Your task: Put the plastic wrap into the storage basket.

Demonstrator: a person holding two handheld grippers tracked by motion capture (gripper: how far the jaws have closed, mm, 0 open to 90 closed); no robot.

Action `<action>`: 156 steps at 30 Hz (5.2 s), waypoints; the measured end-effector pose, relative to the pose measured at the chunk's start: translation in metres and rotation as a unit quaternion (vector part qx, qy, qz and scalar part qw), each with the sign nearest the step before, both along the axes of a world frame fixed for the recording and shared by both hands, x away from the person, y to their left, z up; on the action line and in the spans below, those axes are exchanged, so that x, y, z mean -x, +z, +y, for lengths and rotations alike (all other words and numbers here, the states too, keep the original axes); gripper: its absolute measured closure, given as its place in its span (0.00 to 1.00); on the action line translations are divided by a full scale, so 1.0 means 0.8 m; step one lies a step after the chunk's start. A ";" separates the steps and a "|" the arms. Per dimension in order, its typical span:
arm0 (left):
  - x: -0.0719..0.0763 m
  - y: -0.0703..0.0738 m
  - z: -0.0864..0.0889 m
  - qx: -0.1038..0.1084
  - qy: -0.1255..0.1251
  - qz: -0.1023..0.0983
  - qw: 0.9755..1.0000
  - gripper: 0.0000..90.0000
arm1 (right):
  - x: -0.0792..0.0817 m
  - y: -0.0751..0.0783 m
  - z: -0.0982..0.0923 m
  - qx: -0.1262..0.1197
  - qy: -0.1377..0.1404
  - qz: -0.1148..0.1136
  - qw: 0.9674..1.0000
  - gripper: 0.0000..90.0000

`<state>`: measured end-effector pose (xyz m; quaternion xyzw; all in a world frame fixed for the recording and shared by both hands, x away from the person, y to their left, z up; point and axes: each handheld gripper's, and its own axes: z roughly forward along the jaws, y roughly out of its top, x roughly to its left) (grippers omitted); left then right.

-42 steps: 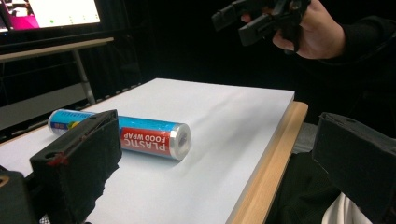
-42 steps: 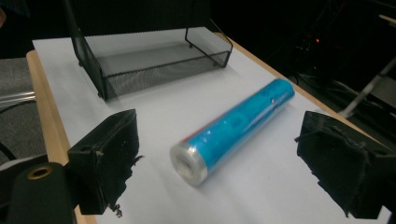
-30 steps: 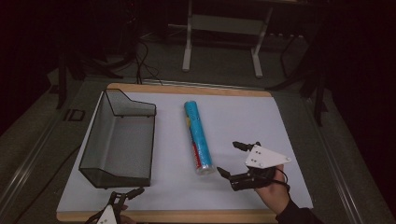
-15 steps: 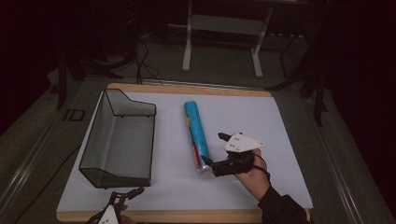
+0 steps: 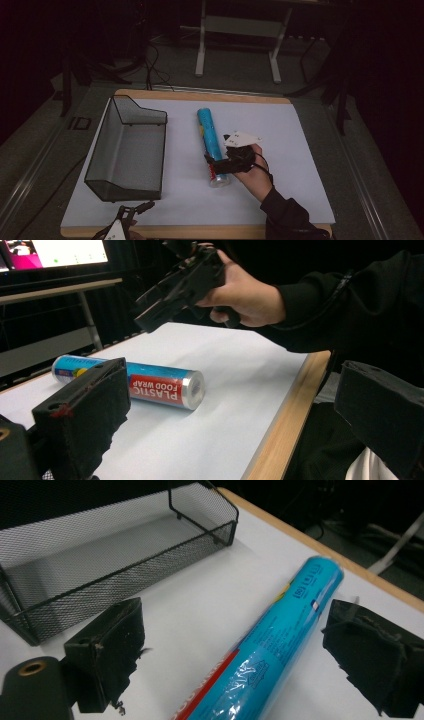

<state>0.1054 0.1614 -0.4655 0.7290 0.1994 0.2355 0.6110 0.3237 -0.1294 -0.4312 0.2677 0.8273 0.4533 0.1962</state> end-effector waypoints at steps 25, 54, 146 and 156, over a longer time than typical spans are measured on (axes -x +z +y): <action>0.001 0.000 0.001 0.003 -0.006 0.001 1.000 0.03 | -0.097 -0.019 0.051 0.037 -0.109 0.115 0.987 0.11; 0.003 0.001 0.002 0.004 -0.005 -0.005 1.000 0.02 | -0.159 -0.056 0.080 0.112 -0.215 0.295 0.924 0.15; 0.005 0.000 0.002 -0.009 0.002 -0.005 1.000 0.02 | -0.129 0.115 0.175 -0.090 -0.129 0.278 0.948 0.35; 0.005 -0.001 0.003 -0.011 0.009 -0.005 1.000 0.02 | -0.119 0.116 0.209 -0.102 -0.109 0.252 0.956 0.35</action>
